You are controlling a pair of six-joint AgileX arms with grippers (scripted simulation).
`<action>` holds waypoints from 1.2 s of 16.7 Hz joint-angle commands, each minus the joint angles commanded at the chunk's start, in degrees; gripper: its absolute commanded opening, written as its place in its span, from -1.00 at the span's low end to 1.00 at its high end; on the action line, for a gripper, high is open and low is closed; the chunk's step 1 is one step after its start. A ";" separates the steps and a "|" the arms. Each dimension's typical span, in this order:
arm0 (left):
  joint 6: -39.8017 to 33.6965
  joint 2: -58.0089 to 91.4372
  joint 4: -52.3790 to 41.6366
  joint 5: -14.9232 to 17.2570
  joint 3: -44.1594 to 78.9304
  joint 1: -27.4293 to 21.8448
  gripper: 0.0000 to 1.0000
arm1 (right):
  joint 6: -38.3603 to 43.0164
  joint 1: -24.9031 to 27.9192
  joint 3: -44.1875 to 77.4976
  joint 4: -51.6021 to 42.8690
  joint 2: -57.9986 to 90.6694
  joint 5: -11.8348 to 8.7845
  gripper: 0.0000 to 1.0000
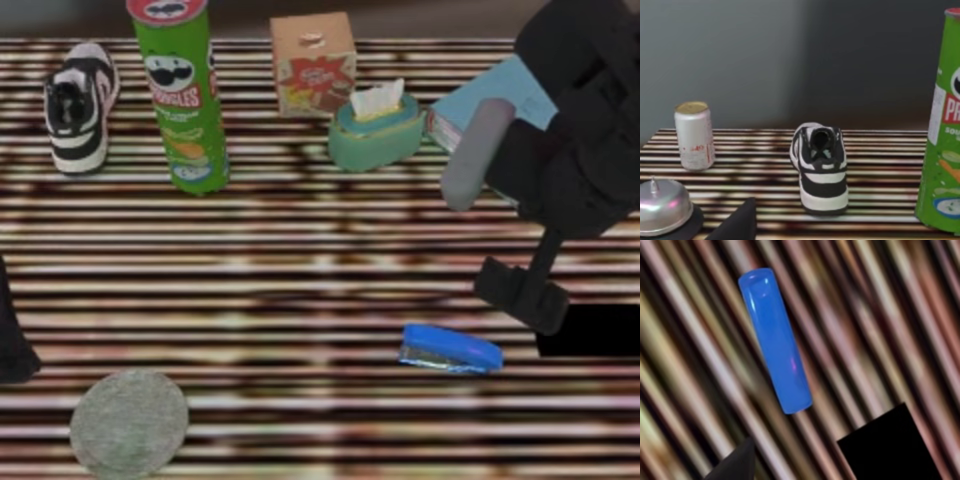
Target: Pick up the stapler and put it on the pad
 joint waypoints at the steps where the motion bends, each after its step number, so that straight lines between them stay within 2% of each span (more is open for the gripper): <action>1: 0.00 0.00 0.00 0.00 0.00 0.00 1.00 | -1.57 1.59 3.68 -2.75 4.24 -0.05 1.00; 5: 0.00 0.00 0.00 0.00 0.00 0.00 1.00 | -6.52 6.54 15.64 -11.07 17.90 -0.12 1.00; 9: 0.00 0.00 0.00 0.00 0.00 0.00 1.00 | -8.66 8.66 20.86 -14.44 23.40 -0.09 1.00; 16: 0.00 0.00 0.00 0.00 0.00 0.00 1.00 | -8.66 8.50 19.93 -13.44 23.56 -0.09 1.00; 20: 0.00 0.00 0.00 0.00 0.00 0.00 1.00 | -8.56 8.72 14.17 -5.11 25.92 -0.07 1.00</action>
